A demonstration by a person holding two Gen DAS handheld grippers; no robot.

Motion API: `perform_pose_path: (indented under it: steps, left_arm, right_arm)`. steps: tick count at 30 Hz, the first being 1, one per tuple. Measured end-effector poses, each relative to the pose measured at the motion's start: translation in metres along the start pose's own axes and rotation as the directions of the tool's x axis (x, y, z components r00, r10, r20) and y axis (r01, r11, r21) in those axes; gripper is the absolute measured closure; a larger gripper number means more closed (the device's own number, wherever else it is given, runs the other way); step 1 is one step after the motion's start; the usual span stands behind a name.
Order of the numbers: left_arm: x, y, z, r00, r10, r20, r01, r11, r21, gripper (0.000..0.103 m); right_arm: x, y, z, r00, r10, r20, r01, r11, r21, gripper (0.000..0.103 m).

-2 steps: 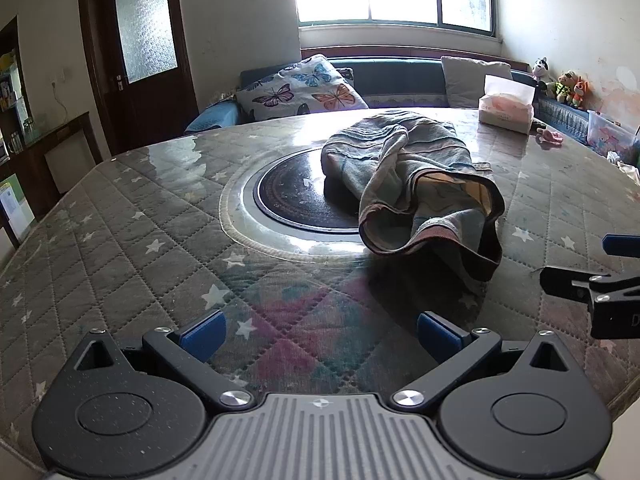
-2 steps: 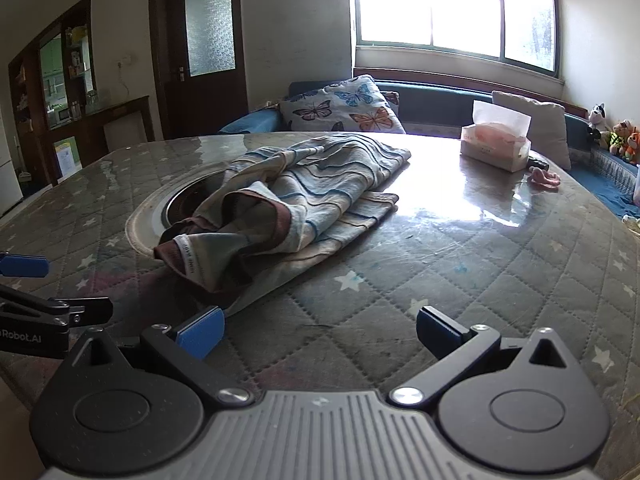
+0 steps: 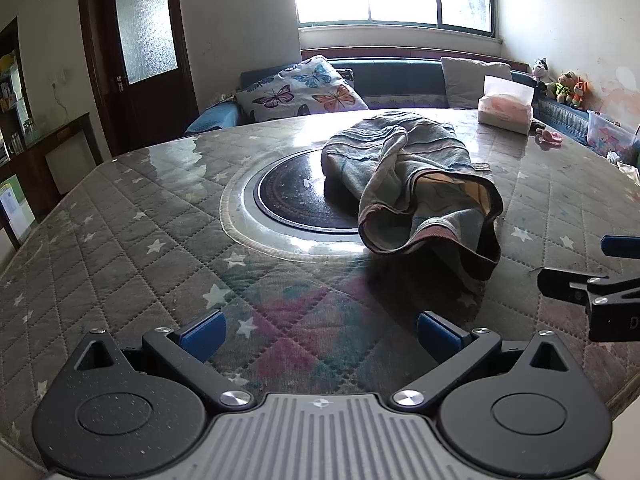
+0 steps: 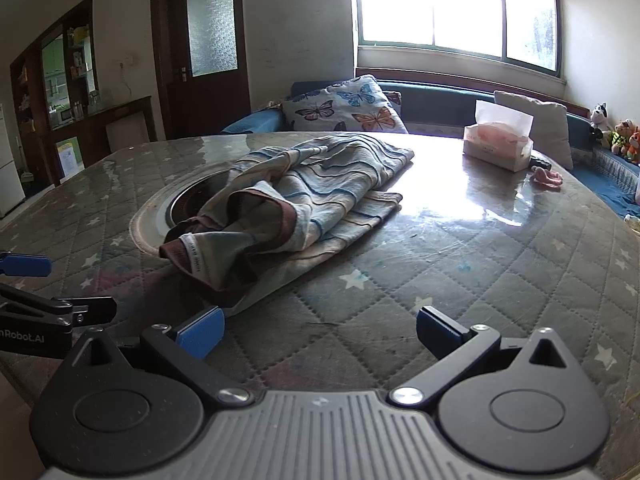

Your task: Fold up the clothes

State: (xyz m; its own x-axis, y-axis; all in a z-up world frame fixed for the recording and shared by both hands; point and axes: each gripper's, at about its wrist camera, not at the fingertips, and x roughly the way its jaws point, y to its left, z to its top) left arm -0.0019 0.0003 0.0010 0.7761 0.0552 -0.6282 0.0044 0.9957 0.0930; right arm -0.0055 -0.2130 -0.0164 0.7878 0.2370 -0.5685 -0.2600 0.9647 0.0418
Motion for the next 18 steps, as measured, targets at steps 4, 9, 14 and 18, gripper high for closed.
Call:
perform_pose_path:
  steps: [4, 9, 14, 18]
  left_arm:
    - [-0.003, 0.001, -0.001, 1.0, -0.003, -0.001, 0.003, 1.0, -0.001, 0.0]
    - [-0.007, 0.002, -0.002, 1.0, -0.008, -0.006, 0.008, 1.0, -0.003, 0.0]
    - [-0.007, 0.0, -0.004, 1.0, -0.007, -0.004, 0.007, 1.0, -0.003, 0.0]
    - [-0.006, -0.002, -0.004, 1.0, -0.004, -0.01, 0.004, 1.0, 0.004, 0.0]
  right_arm:
    - [0.0, 0.0, -0.001, 1.0, 0.003, -0.008, -0.003, 1.0, -0.006, 0.0]
    - [-0.004, 0.009, -0.004, 1.0, 0.009, -0.01, -0.009, 1.0, -0.015, 0.0]
    - [-0.007, 0.009, -0.006, 1.0, 0.02, -0.009, -0.02, 1.0, -0.013, 0.0]
    - [-0.007, 0.01, -0.006, 1.0, 0.019, -0.012, -0.019, 1.0, -0.016, 0.0]
